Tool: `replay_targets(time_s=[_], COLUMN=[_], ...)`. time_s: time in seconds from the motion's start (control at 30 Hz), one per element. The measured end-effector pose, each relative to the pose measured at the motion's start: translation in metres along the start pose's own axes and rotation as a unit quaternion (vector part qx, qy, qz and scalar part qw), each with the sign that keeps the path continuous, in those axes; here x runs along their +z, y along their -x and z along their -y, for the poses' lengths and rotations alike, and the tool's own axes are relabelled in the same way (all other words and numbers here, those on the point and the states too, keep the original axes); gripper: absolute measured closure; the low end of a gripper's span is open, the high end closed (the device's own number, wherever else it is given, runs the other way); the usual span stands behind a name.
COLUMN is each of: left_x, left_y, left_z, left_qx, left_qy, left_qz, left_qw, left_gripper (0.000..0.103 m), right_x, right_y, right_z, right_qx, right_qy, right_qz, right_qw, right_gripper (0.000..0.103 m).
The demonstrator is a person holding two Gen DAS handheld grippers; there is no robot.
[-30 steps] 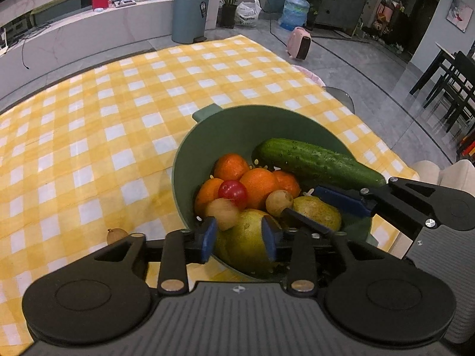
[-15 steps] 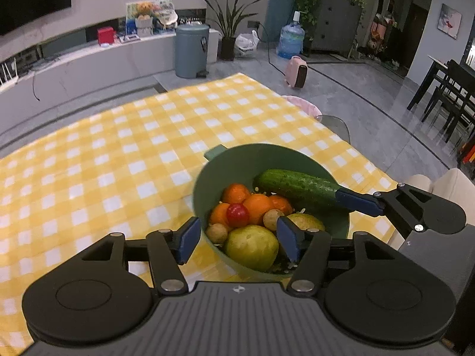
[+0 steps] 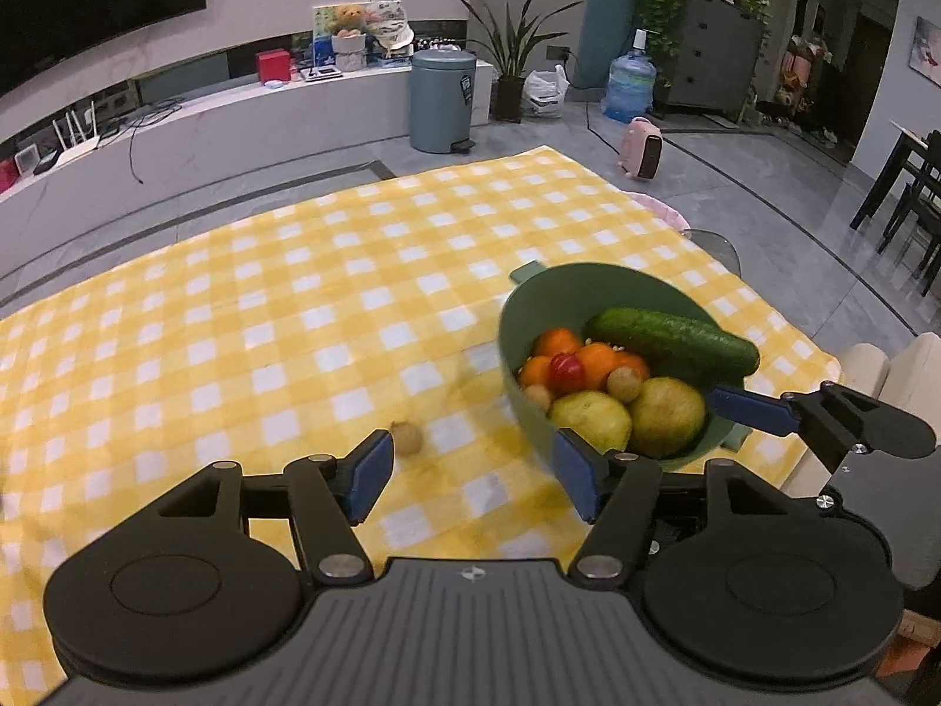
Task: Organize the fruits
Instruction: 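Withdraw both tools from the colander toward the remaining brown fruits, then grasp a small brown fruit with the left tool while the right tool grasps another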
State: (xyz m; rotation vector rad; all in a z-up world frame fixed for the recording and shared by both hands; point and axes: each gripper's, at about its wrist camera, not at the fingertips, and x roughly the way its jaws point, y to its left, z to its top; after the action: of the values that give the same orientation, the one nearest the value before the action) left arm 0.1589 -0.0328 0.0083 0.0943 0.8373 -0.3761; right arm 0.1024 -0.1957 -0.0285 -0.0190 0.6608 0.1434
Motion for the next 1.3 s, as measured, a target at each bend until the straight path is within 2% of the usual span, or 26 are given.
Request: replay_targets(time_s=[0.17,0.43,0.7,0.8,0.9,0.97,1.1,1.3], left_x=[-0.012,-0.032,-0.045,-0.049,-0.052,-0.054,-0.057,-0.056], left_y=[0.005,0.009,-0.002,-0.011,-0.019,-0.026,-0.042,-0.064], left_z=[-0.017,-0.047,-0.062,-0.070,-0.068,-0.066,-0.064,-0.066], left_qx=[0.011,0.001,0.004,-0.016,-0.017,-0.024,-0.034,-0.016], left_qy=[0.003,0.031,0.031,0.045,0.036,0.037,0.048,0.060], left_qz=[-0.012,-0.017,-0.054,-0.080,-0.093,-0.105,-0.126,-0.144], left_qw=[0.9999,0.9994,0.9981,0.9957,0.9948,0.9935,0.9903,0.9877], left_gripper=[0.030,0.030,0.039,0.047,0.051,0.059,0.062,0.062], right_x=[-0.006,-0.013,-0.019,-0.023,-0.026,-0.028,-0.034,-0.038], right_y=[0.000,0.001,-0.009,-0.016,-0.026,-0.032,-0.043,-0.057], right_z=[-0.021,-0.050,-0.066,-0.070,-0.066,-0.065,-0.061,-0.051], right_qx=[0.017,0.034,0.066,0.068,0.071,0.069,0.075,0.083], right_qy=[0.002,0.030,0.047,0.058,0.050,0.051,0.048,0.029], right_qz=[-0.003,0.006,-0.020,-0.030,-0.045,-0.053,-0.066,-0.084], right_qw=[1.000,0.999,0.996,0.996,0.995,0.995,0.994,0.993], right_gripper=[0.028,0.028,0.029,0.040,0.050,0.056,0.061,0.066])
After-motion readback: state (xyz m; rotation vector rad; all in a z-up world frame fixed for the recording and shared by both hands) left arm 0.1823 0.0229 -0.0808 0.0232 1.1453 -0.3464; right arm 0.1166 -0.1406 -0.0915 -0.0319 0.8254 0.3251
